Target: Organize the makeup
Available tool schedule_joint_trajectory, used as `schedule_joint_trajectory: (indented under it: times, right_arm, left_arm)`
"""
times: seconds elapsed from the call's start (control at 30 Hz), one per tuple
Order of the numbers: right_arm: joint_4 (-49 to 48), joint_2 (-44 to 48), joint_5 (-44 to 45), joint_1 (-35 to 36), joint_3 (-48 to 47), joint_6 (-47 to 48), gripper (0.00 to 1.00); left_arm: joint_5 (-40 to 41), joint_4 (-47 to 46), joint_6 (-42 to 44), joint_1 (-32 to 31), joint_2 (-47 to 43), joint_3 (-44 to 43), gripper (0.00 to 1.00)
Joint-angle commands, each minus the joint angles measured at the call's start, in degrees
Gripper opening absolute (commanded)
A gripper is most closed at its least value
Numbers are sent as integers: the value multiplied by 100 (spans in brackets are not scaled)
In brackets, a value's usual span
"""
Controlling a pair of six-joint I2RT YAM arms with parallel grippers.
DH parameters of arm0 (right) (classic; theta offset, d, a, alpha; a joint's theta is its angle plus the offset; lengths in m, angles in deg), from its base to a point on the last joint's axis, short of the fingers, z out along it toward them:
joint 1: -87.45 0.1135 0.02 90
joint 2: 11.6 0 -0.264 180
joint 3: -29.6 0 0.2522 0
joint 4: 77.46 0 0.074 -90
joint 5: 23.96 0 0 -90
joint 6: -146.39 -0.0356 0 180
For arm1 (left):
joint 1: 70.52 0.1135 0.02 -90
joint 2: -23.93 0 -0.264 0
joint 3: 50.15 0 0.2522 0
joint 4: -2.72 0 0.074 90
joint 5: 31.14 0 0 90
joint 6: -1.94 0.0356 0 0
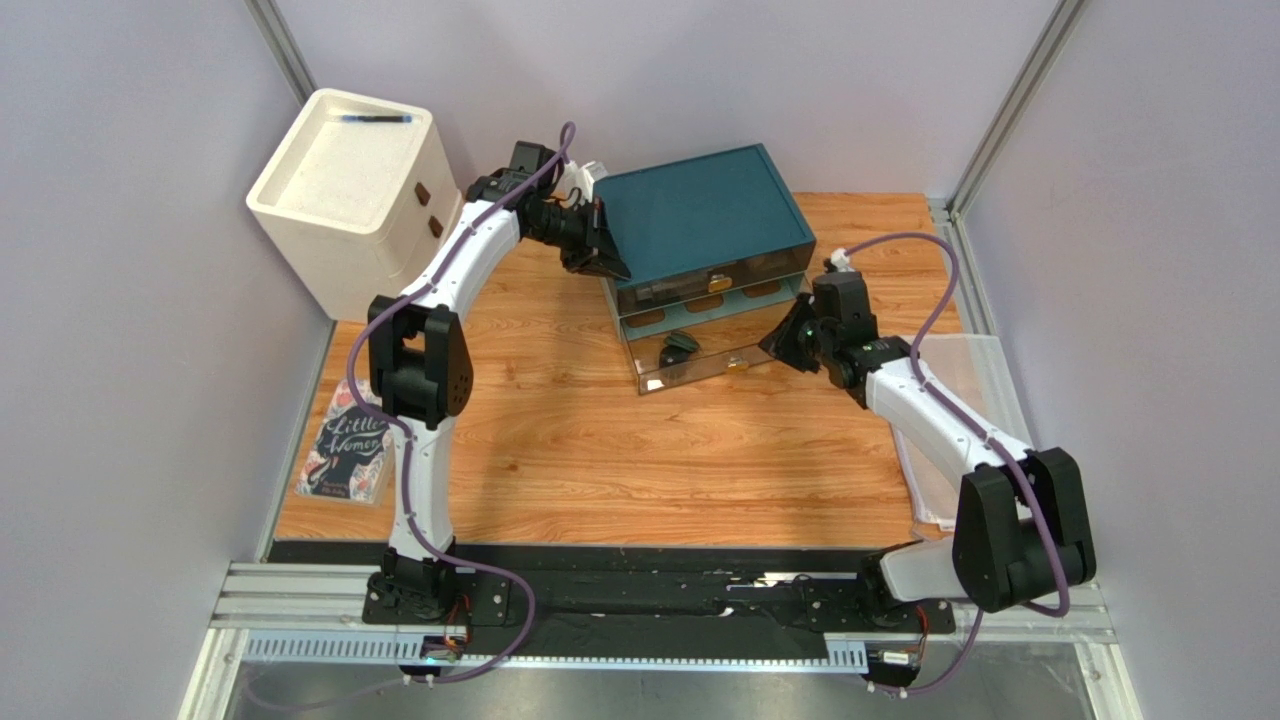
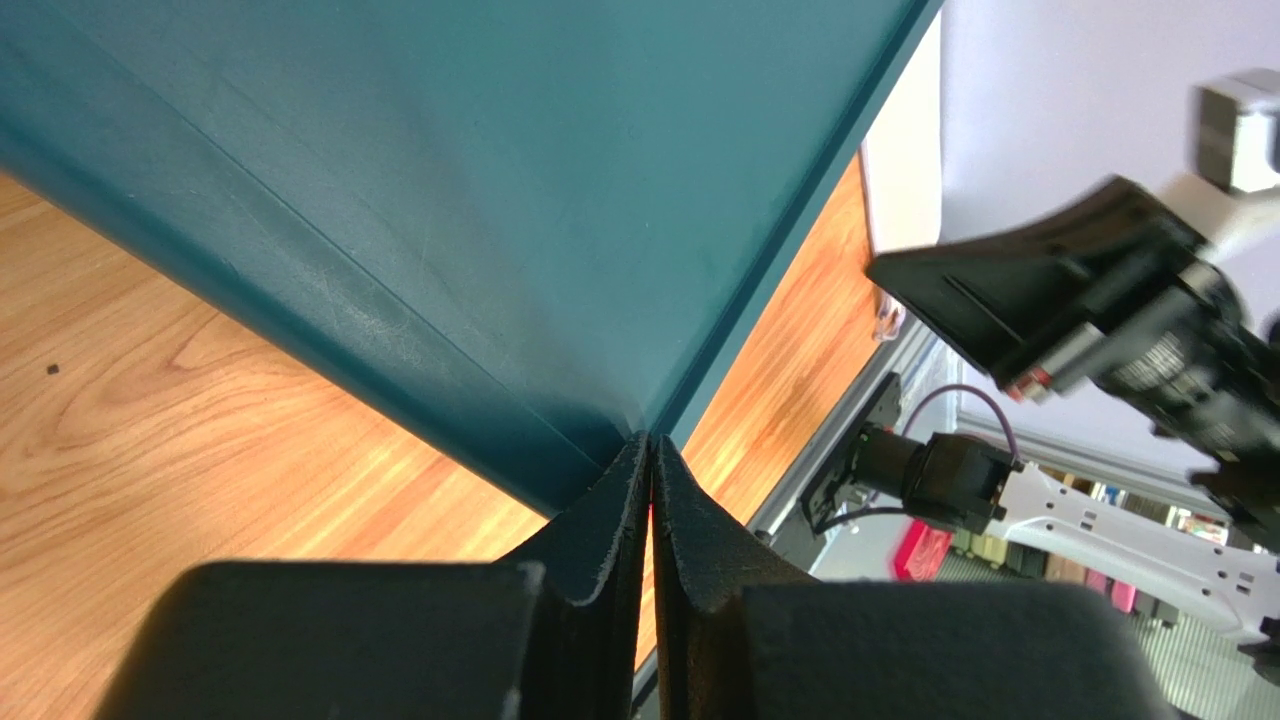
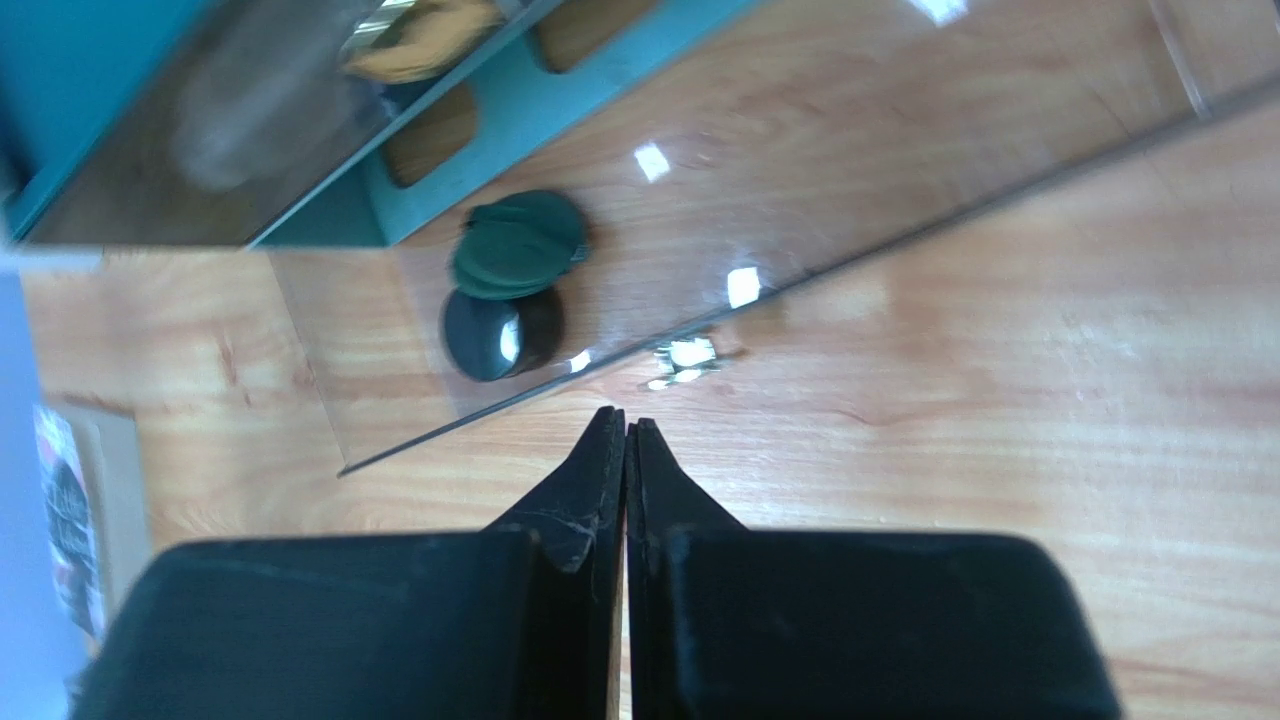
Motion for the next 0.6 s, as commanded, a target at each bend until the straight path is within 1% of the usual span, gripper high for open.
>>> schedule_joint_trajectory:
  times: [0.0,0.23,0.43,0.53,0.57]
  right_arm:
    - [-728,-105,-871,-473,464,-1145,0]
    - [-1044,-825,-1206,-747,501,-1128,0]
    - [-1326,-1424,-1277,-809,158,-1198,0]
    - [-1580,-1784,-1391,-817,-78,-1382,0]
    - [-1842,-1889,-1443,-809,-149,-1522,0]
  left_arm:
    - [658,876,247,134,221,198,11]
    - [684,893,273,134,204,224,11]
    - [684,911,265,134,195,206,11]
    - [676,937,265,134,204,180,11]
    - [676,937,273,134,204,171,11]
